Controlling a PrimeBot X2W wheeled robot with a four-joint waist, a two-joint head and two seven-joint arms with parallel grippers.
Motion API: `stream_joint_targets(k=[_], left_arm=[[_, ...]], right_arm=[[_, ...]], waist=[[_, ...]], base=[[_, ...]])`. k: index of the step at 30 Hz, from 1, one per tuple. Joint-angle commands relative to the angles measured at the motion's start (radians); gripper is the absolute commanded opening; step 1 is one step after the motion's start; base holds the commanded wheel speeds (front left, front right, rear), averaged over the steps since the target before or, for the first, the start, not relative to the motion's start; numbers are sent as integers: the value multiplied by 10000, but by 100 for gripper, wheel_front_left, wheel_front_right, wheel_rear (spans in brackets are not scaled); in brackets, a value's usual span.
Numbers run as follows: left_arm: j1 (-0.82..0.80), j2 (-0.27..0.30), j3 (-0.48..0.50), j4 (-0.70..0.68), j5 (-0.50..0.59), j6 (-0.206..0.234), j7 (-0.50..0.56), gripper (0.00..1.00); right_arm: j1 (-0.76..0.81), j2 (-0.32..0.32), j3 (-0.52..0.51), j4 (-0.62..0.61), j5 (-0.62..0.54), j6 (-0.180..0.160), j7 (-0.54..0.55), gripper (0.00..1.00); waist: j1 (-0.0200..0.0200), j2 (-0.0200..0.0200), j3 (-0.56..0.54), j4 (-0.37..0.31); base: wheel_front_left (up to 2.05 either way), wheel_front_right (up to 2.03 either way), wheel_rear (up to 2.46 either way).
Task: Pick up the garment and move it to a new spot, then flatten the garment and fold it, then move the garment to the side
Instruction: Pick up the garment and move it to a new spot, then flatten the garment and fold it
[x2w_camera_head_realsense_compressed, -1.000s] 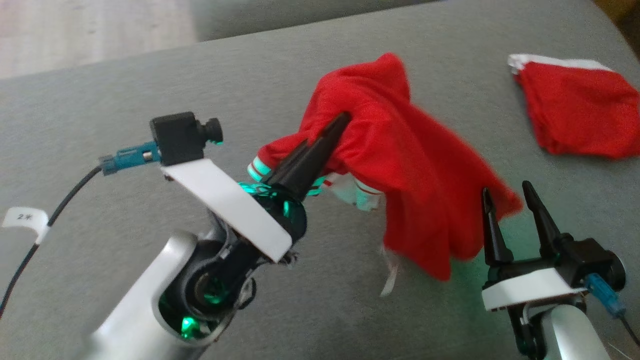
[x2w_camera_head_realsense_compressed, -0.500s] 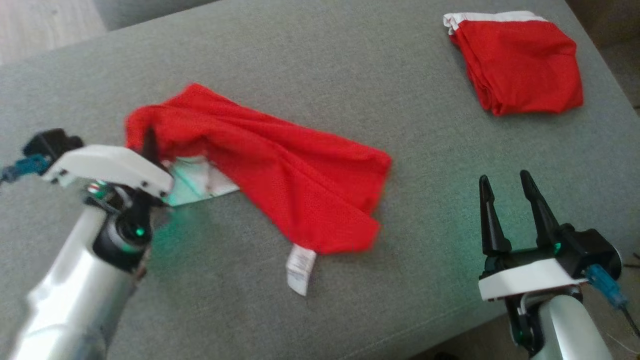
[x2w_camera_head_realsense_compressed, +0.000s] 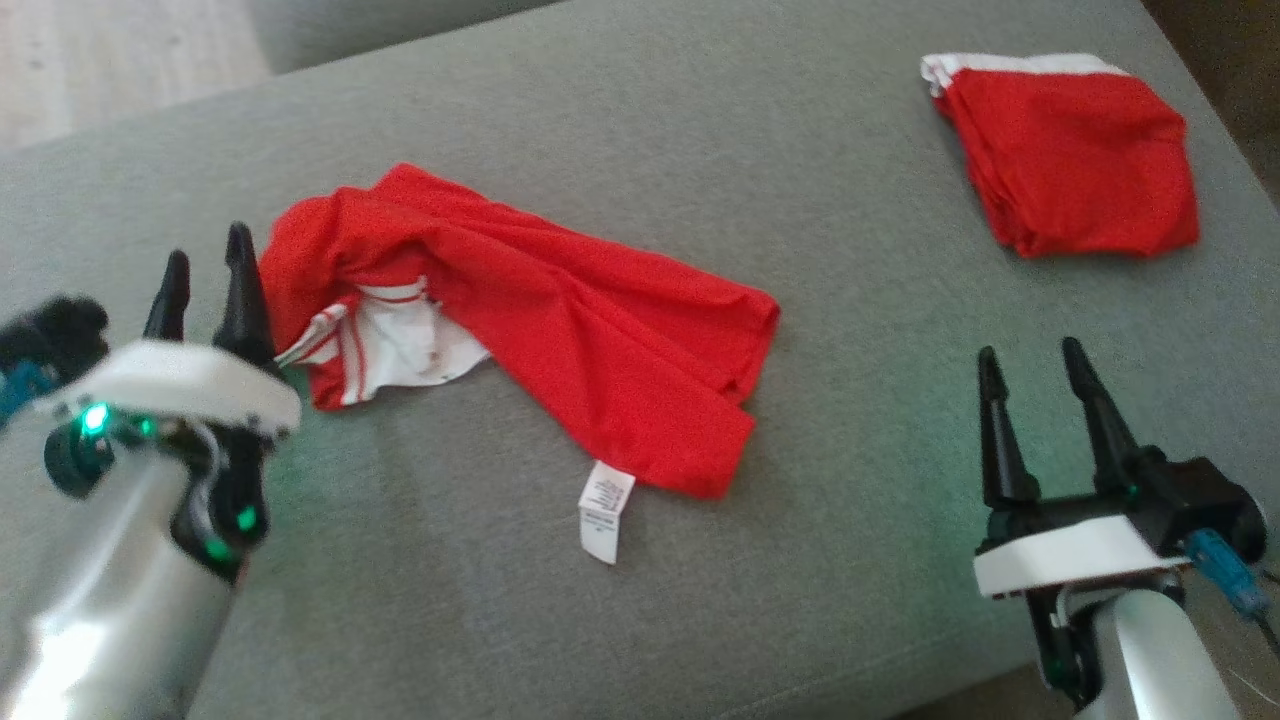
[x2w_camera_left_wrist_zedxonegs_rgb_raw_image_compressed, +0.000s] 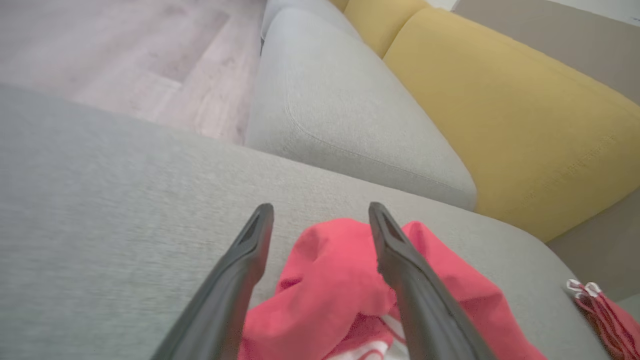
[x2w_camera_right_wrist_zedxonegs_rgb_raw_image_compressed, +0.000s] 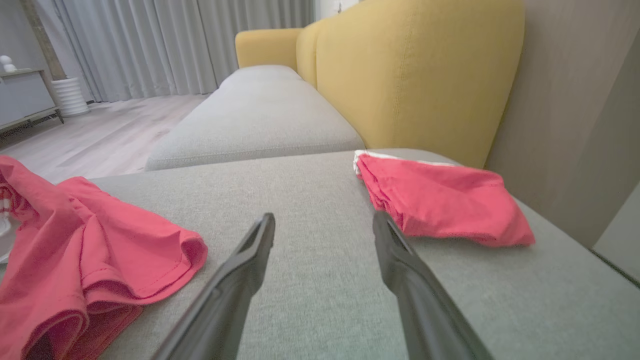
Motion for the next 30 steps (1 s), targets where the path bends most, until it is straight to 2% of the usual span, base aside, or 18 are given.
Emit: stream_joint_targets(k=[1, 4, 6, 10, 14, 17, 23, 30], left_arm=[[61, 492, 258, -380, 302, -37, -399, 100], [769, 631, -98, -866, 1160, 82, -1187, 100], [1299, 492, -125, -1240, 1533, 274, -1445, 100], [2482, -41, 223, -2135, 2438, 651, -1589, 100], [3936, -739, 1101, -2986, 3860, 673, -1596, 100], [4915, -1241, 1733, -3399, 5005, 454, -1598, 100], [6345, -2294, 3186, -3974, 7394, -278, -1599, 100], [6931, -3106, 4219, -3933, 8595, -1213, -1599, 100]], right_arm=[[35, -60, 76, -351, -121, 67, -112, 100], [185, -60, -180, -482, -345, 67, -112, 100], [318, -60, -352, -545, -481, 67, -112, 100], [635, -60, -761, -679, -725, 67, -112, 100], [970, -60, -994, -714, -1019, 67, -112, 100], [1194, -60, -1140, -683, -1083, 67, -112, 100], [1633, -60, -1071, -414, -913, 67, -112, 100], [1859, -60, -945, -225, -859, 67, -112, 100]], waist=[[0, 0, -278, 319], [0, 0, -528, 709], [0, 0, -707, 1016], [0, 0, -1086, 1659], [0, 0, -1452, 2166], [0, 0, -1672, 2502], [0, 0, -2012, 3010], [0, 0, -2235, 3213]], base=[[0, 0, 0], [0, 0, 0], [0, 0, 0], [0, 0, 0], [0, 0, 0], [0, 0, 0], [0, 0, 0], [0, 0, 0]])
